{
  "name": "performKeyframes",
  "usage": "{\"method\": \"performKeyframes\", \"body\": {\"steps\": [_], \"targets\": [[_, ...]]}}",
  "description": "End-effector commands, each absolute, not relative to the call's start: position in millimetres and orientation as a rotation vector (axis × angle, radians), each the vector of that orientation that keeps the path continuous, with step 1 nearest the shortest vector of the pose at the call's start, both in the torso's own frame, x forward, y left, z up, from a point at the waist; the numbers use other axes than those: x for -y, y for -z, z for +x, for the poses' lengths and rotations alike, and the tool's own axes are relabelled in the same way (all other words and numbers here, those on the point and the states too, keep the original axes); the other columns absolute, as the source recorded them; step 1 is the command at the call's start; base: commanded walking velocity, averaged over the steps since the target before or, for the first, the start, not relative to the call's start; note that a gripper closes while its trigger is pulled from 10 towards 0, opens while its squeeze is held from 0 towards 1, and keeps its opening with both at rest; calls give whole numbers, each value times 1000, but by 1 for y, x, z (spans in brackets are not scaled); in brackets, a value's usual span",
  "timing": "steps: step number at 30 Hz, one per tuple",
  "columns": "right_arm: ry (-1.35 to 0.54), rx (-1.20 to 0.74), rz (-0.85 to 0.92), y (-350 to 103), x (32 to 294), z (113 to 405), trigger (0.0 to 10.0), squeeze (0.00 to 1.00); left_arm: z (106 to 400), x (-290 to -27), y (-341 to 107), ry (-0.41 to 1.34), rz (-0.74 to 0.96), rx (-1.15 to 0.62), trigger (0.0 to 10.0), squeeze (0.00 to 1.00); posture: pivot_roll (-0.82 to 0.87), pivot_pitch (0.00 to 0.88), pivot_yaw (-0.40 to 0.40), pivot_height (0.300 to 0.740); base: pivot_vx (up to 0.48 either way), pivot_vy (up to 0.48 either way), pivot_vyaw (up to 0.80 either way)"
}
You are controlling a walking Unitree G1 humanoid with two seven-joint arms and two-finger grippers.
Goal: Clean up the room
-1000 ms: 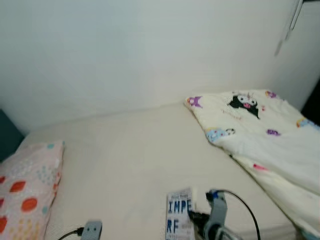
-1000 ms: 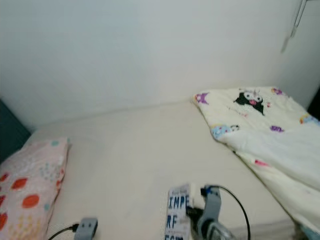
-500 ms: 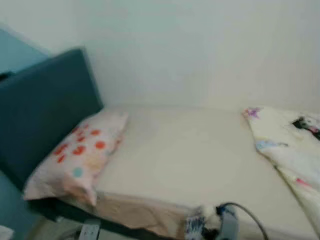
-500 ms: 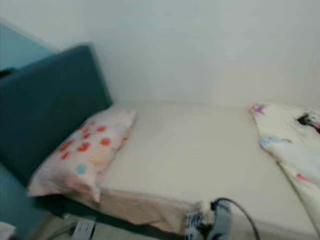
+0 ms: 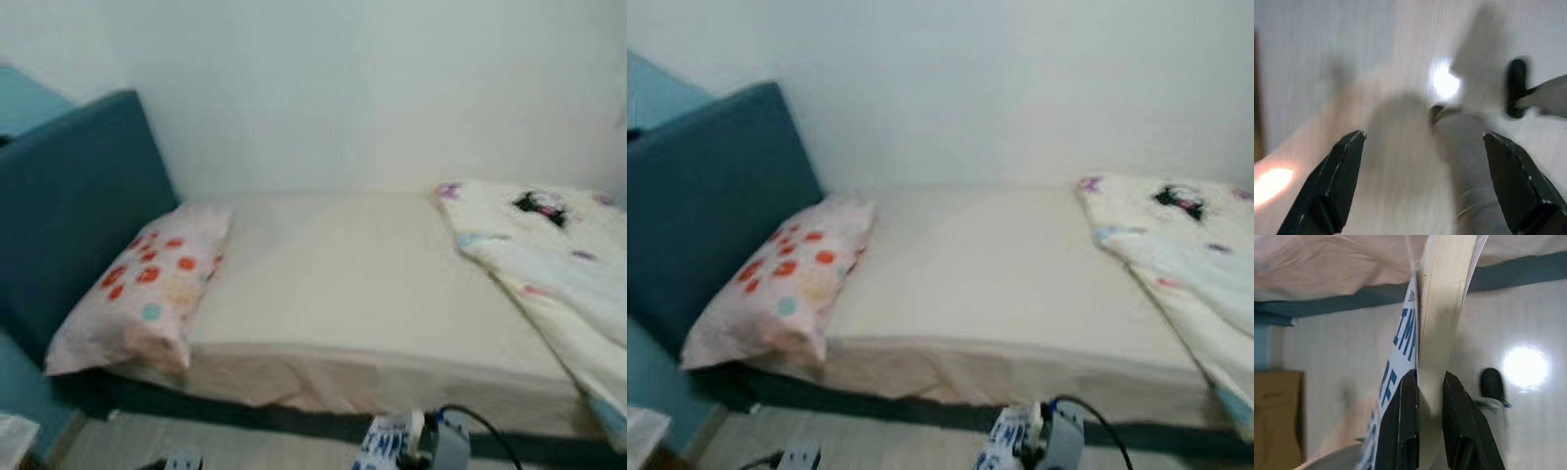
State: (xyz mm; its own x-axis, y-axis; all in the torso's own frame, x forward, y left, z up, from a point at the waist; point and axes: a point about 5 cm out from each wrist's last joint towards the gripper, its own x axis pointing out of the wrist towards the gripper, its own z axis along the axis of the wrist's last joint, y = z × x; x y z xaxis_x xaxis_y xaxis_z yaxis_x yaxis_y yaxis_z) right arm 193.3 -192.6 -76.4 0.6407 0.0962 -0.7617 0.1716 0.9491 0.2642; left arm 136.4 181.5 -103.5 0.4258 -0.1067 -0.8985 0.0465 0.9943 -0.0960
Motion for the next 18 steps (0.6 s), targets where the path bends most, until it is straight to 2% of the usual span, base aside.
{"method": "performKeyframes", "body": {"steps": [1, 6, 18], "targets": [[43, -934, 326, 83, 190, 182, 10000, 0, 146, -188, 99, 97, -33, -1097, 10000, 0, -105, 0, 70, 735, 251, 0, 0], [26, -936, 312, 83, 190, 181, 10000, 0, 145, -188, 100, 102, -29, -1102, 10000, 0, -103, 0, 69, 735, 301, 0, 0], [-49, -895, 261, 76, 188, 194, 10000, 0, 146, -184, 99, 118, -36, -1096, 10000, 0, -108, 0, 68, 735, 308, 0, 770]]}}
